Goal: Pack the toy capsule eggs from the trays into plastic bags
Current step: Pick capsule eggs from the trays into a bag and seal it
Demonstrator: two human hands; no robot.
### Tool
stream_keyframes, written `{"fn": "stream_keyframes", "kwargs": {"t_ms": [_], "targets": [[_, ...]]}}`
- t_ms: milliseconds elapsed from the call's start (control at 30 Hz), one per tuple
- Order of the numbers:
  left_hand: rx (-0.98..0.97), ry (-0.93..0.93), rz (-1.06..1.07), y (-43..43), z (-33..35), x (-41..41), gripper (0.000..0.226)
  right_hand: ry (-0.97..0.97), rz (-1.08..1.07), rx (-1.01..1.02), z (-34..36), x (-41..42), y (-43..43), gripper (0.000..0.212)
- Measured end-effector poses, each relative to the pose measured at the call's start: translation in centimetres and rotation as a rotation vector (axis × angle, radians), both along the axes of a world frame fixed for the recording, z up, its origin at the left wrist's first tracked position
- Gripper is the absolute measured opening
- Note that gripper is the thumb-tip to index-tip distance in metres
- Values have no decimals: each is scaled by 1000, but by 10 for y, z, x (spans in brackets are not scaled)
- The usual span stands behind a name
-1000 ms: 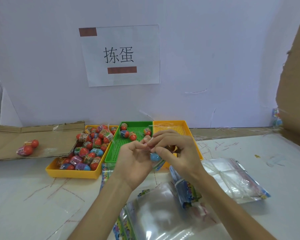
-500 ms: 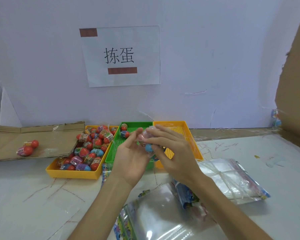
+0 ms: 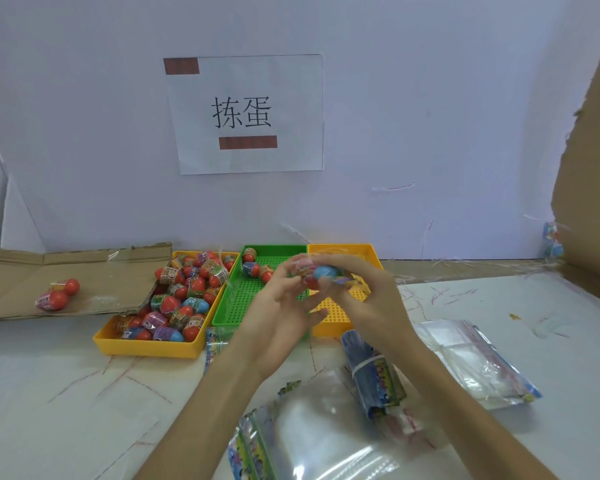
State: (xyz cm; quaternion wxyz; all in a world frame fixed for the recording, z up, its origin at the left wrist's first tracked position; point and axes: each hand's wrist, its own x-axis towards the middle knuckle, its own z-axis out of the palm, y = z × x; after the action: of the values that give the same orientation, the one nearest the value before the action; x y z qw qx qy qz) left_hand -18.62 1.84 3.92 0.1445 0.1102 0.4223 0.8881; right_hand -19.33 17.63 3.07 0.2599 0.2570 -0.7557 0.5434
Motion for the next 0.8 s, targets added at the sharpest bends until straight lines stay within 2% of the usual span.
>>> {"fn": "stream_keyframes", "kwargs": {"t_ms": [67,100,233,300,467,600,800], "targets": [[-294,130,170,2,-2,0,23,-117,16,-129,3,0,3,18],[-364,179,251,2,-4,-1,20,-161,35,-182,4,0,4,19],[-392,300,459,-8,-5,-5,8,-229,94,-234,8,2,5,23],[-425,347,487,-12,-6,-7,6,-225,97,-218,7,2,4,18],[-532,454,463,-16,-8,-8,17,-235,117,-200,7,2,6,15],[-494,463,435,-17,-9,-9,12,-238,129,-189,7,2,7,22],[-163,317,300,-16,-6,-9,6,-298,194,-322,6,4,2,23]]}}
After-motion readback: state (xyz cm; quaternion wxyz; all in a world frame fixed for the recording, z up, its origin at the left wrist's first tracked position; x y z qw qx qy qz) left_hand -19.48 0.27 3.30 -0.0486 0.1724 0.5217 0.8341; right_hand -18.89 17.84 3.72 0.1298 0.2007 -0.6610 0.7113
